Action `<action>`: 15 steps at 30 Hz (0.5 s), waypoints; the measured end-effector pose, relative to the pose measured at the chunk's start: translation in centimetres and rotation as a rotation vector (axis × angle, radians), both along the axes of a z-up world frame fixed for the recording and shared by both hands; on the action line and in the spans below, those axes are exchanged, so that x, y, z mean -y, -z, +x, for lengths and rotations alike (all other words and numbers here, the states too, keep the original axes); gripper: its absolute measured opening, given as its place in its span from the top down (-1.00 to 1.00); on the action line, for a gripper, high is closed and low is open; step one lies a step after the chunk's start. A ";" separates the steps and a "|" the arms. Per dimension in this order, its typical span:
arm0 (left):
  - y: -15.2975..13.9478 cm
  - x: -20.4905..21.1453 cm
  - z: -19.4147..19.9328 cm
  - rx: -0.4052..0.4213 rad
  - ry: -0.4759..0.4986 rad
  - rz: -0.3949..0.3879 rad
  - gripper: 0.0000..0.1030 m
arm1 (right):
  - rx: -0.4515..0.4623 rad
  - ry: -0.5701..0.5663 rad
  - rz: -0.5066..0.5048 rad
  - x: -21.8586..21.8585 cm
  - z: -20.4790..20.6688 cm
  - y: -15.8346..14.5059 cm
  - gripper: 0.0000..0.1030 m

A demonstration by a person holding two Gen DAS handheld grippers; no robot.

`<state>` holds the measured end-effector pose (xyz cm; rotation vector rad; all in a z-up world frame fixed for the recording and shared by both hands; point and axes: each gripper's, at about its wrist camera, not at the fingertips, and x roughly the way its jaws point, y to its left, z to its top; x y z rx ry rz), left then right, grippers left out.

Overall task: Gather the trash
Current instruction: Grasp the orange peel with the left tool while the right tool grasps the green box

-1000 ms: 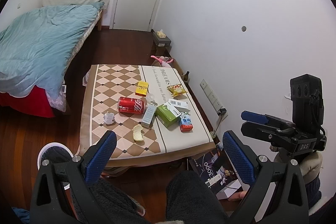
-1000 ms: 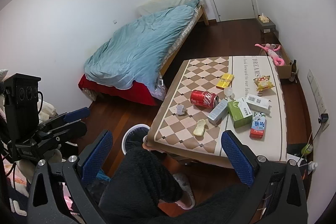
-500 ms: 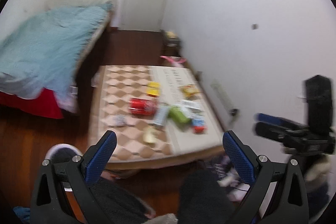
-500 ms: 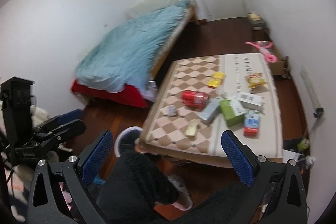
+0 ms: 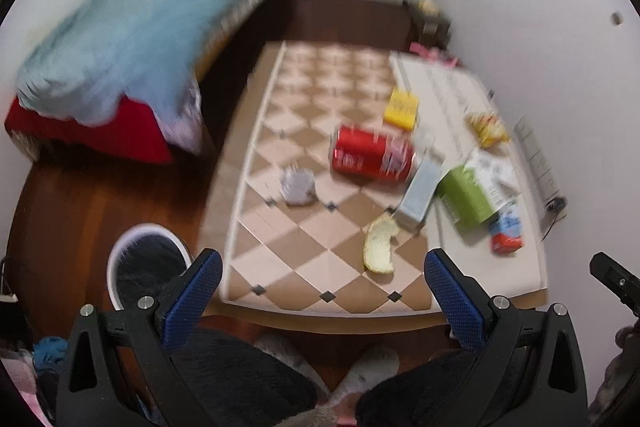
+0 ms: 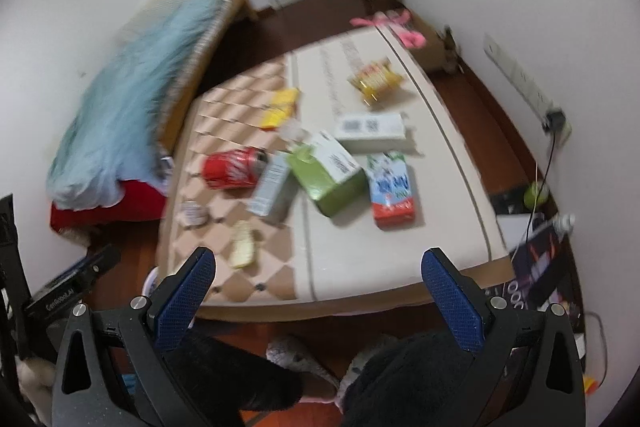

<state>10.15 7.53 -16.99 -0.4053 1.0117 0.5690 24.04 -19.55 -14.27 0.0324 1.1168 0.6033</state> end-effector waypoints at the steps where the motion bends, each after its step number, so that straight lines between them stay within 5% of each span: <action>1: 1.1 -0.1 0.8 -0.022 0.008 -0.013 -1.00 | -0.019 0.006 -0.007 -0.5 1.0 1.3 -1.00; 6: 8.0 -0.7 5.2 -0.158 0.010 -0.110 -0.99 | -0.087 -0.075 -0.080 -5.0 4.7 6.0 -0.59; 15: 14.0 -1.1 8.0 -0.259 -0.003 -0.191 -0.99 | -0.036 -0.280 -0.391 -15.0 10.9 10.9 -0.60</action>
